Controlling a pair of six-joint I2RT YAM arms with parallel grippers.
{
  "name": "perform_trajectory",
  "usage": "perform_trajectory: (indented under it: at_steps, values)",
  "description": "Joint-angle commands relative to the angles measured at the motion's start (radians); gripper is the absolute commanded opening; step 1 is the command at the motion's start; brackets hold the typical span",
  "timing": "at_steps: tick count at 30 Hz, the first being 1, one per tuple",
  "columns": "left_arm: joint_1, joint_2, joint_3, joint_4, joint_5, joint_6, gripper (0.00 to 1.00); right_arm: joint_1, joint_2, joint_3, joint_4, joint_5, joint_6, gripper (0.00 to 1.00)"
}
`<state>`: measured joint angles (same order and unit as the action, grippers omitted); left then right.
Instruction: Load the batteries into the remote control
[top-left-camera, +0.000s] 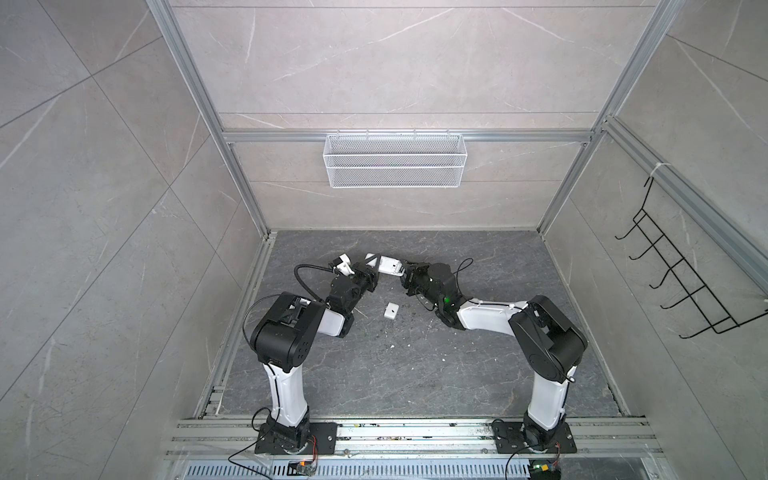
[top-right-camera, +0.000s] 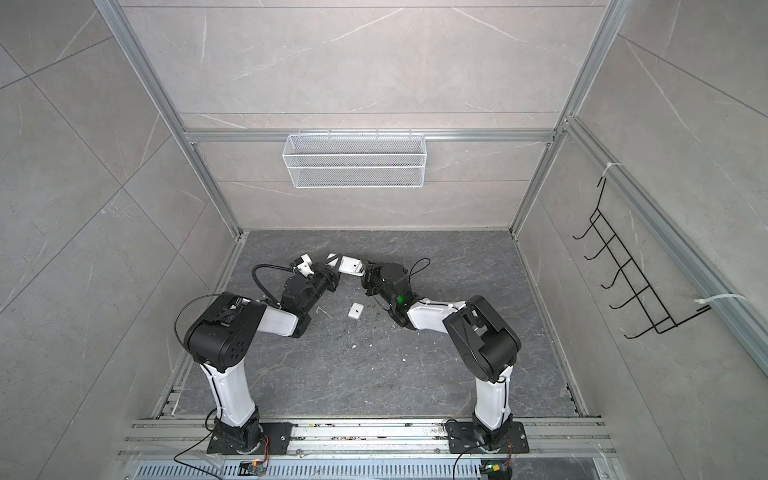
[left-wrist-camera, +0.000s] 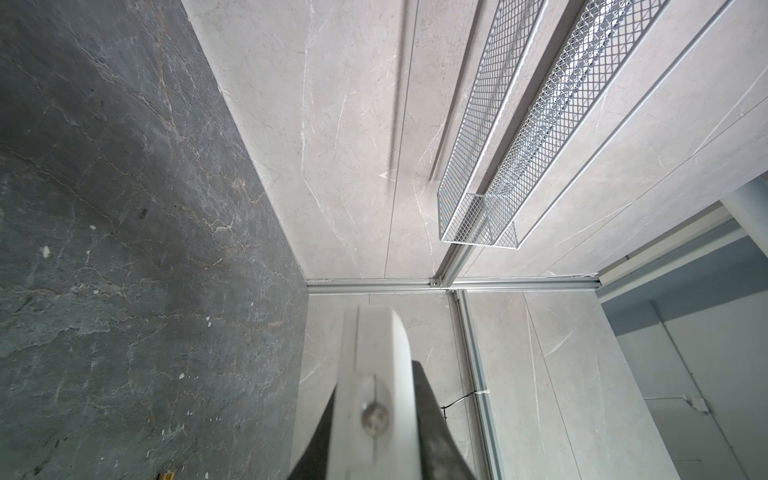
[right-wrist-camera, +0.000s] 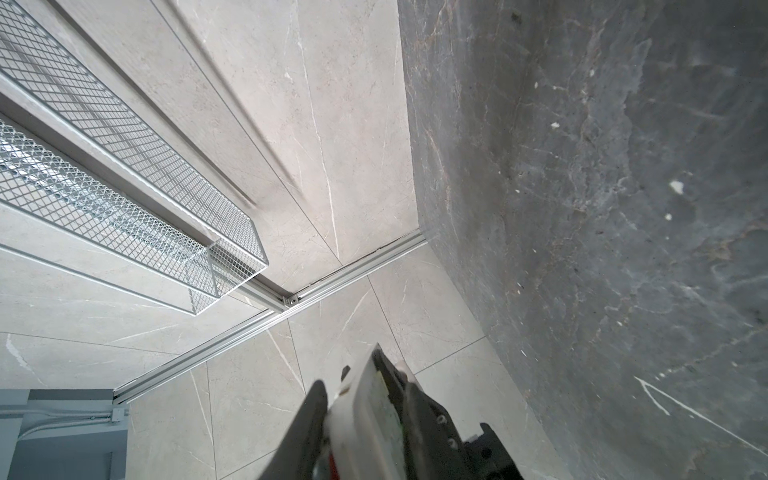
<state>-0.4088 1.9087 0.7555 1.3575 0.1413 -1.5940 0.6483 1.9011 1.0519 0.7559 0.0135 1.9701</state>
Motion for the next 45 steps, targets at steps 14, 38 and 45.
perform_trajectory:
  at_steps: [14,38,45]
  values:
    - [0.004,-0.063,0.028,0.058,-0.009,-0.011,0.0,-0.029,0.001,0.08,-0.014,-0.104,-0.092,0.43]
    - [-0.013,-0.089,0.02,0.058,-0.066,0.091,0.0,0.011,-0.067,-0.026,0.081,0.057,0.074,0.72]
    - [-0.031,-0.105,0.002,0.06,-0.125,0.136,0.0,0.03,-0.016,-0.014,0.174,0.096,0.131,0.7]
